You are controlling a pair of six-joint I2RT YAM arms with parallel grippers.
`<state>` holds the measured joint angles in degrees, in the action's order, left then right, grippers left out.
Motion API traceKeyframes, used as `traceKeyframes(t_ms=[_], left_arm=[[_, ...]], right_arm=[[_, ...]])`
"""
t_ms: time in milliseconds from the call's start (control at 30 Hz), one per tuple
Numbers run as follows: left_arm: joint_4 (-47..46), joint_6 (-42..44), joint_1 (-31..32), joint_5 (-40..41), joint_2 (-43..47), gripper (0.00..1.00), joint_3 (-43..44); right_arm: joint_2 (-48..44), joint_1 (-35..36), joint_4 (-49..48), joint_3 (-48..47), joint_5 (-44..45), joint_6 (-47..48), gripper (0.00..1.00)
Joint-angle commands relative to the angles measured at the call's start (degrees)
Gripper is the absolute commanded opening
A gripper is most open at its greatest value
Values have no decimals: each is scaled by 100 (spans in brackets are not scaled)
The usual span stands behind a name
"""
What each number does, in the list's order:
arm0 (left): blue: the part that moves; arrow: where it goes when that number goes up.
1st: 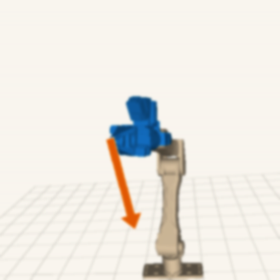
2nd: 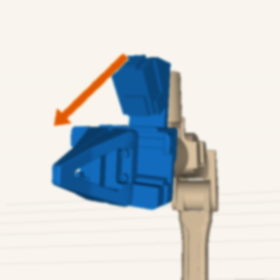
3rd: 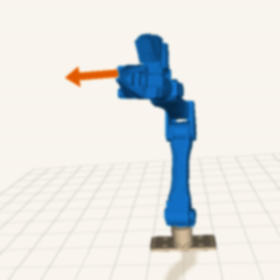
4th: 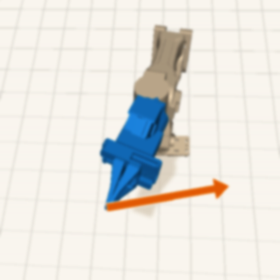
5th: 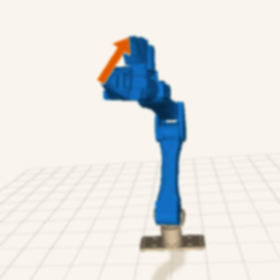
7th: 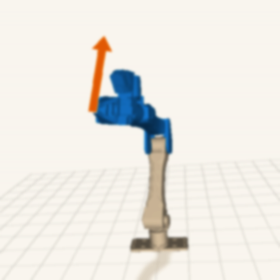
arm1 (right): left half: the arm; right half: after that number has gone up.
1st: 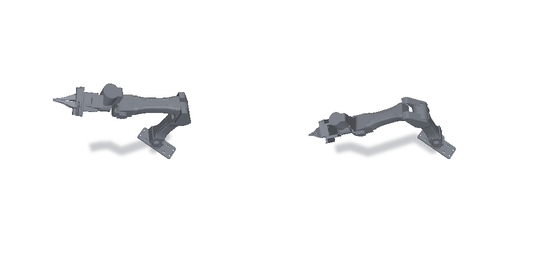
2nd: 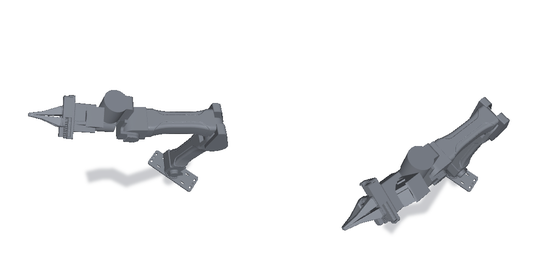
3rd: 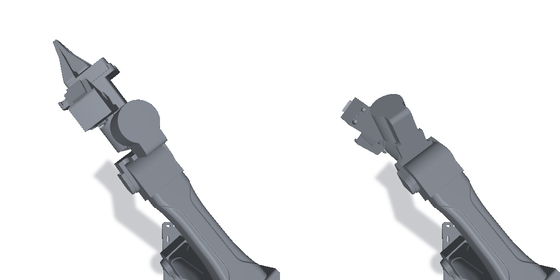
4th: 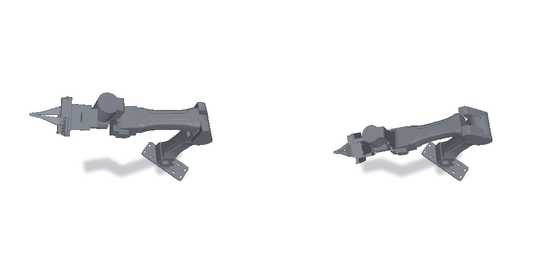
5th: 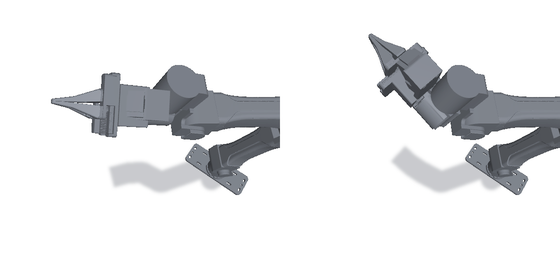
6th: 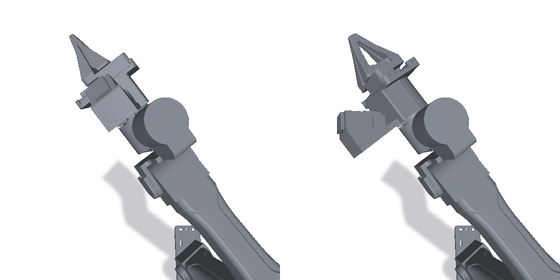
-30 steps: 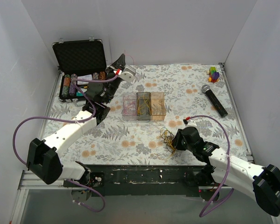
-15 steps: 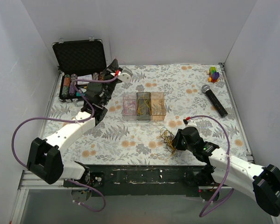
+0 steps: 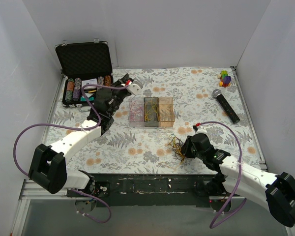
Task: Untangle the cables
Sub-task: Place the cable in the bin.
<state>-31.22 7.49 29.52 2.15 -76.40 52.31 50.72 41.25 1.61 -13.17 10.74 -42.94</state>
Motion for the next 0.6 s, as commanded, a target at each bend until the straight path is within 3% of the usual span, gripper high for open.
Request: traceKeyframes(t_ms=[0,333,567], left_arm=[[371,-493,1,-206,-33,0,-10],[687,-574,10,-418,-42,0,-625],[846,-380,19,135,-77,0,-907]], right_arm=[[96,-3,244,60,103,49,26],[26,-3,288,113,139,49,26],[52,-3,200,157,104,31,26]])
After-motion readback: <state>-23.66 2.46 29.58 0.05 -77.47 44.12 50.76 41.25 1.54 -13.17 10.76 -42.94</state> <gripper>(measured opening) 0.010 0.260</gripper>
